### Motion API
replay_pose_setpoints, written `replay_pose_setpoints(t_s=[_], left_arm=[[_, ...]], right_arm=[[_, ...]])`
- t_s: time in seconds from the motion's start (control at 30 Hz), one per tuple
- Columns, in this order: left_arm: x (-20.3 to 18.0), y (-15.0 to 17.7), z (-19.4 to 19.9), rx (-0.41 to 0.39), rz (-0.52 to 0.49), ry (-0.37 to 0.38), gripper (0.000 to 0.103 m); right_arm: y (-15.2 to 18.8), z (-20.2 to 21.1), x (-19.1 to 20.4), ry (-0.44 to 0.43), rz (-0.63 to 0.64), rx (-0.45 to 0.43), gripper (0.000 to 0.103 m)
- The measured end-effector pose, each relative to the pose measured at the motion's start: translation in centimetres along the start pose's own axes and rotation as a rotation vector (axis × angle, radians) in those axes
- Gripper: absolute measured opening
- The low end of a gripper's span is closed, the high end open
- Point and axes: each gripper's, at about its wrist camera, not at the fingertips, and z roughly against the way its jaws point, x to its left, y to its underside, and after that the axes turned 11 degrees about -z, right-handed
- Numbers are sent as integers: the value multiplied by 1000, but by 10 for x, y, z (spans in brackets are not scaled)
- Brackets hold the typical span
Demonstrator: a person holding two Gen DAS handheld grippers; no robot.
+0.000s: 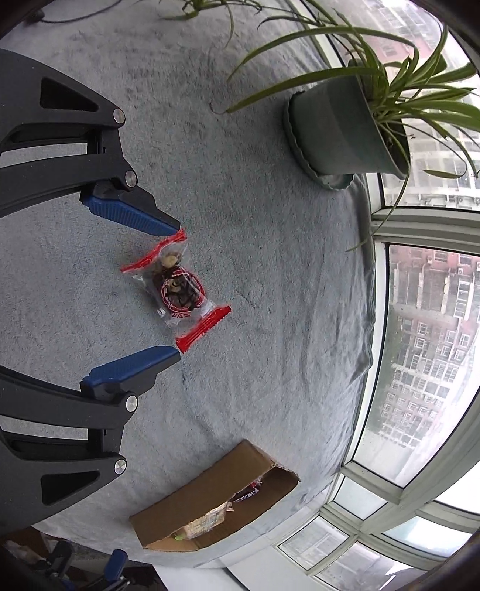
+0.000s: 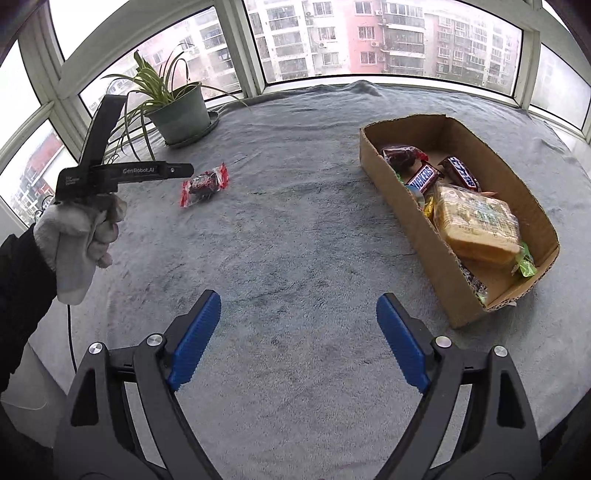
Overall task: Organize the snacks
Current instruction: 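Move the left gripper back to the red-wrapped packet on the table, then close the left gripper on the red-wrapped packet, then carry the red packet over the box and open the left gripper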
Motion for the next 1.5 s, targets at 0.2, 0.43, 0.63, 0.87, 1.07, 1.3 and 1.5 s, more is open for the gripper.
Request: replay_pose_setpoints(t_s=[0.2, 0.43, 0.63, 0.87, 1.07, 1.3, 1.5], left_arm=[[-8, -10, -21, 47, -114, -12, 62], [-13, -12, -45, 110, -176, -28, 62], [-20, -6, -56, 130, -211, -48, 56], [-15, -6, -60, 127, -173, -62, 35], [-17, -9, -58, 104, -153, -77, 32], [-26, -20, -41, 47, -132, -46, 32], [-55, -38, -25, -15, -148, 0, 32]], right_arm=[[11, 6, 0, 6, -21, 5, 89], [19, 13, -8, 6, -59, 6, 89], [19, 13, -14, 6, -65, 9, 89], [18, 12, -17, 6, -56, 15, 89], [19, 11, -21, 6, -56, 17, 89], [15, 12, -30, 6, -63, 7, 89], [14, 13, -36, 13, -55, 3, 89]])
